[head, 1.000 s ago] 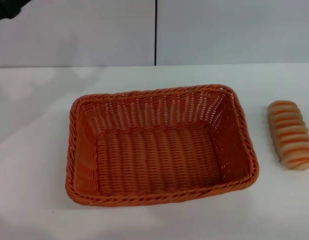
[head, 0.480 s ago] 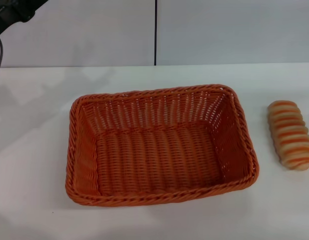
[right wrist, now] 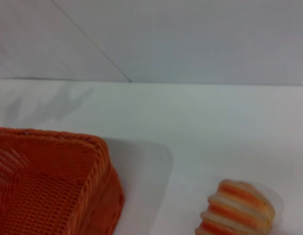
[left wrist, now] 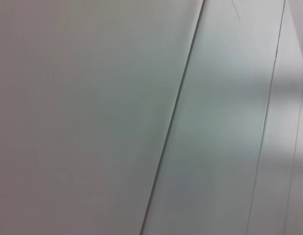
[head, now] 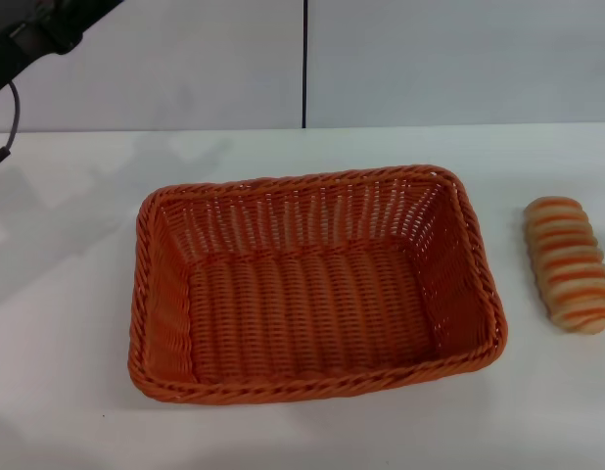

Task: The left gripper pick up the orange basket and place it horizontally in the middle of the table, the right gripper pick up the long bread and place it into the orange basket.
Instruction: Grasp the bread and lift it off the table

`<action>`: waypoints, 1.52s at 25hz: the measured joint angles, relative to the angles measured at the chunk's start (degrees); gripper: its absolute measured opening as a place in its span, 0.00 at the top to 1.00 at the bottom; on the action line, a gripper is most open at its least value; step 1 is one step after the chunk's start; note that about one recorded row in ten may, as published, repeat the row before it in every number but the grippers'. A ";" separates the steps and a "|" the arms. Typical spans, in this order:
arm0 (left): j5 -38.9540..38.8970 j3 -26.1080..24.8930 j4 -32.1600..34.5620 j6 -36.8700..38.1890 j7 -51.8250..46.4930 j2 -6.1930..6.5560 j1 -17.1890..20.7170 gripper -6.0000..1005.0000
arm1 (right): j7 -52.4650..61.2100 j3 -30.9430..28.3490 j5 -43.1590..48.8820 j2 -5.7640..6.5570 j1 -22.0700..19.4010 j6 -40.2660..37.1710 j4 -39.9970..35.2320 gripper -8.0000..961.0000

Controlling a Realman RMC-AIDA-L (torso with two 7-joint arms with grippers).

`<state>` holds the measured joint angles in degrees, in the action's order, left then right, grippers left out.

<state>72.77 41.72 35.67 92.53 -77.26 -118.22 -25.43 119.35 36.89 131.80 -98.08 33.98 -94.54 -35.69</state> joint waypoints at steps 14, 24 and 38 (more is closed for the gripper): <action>0.23 0.21 -0.65 0.43 -0.04 0.09 0.47 0.25 | 0.50 3.33 8.85 -3.93 4.12 4.98 2.48 0.34; 0.20 0.21 -0.70 0.67 -0.70 0.19 0.47 0.25 | 0.53 3.50 11.57 -4.04 6.62 6.35 5.17 0.34; -0.18 0.08 -0.70 -0.62 -0.70 0.19 0.04 0.25 | 0.69 5.80 14.05 -5.08 9.04 9.07 8.26 0.38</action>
<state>72.59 41.80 34.98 91.91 -77.96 -118.03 -25.39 120.04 42.69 145.85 -103.15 43.02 -85.47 -27.43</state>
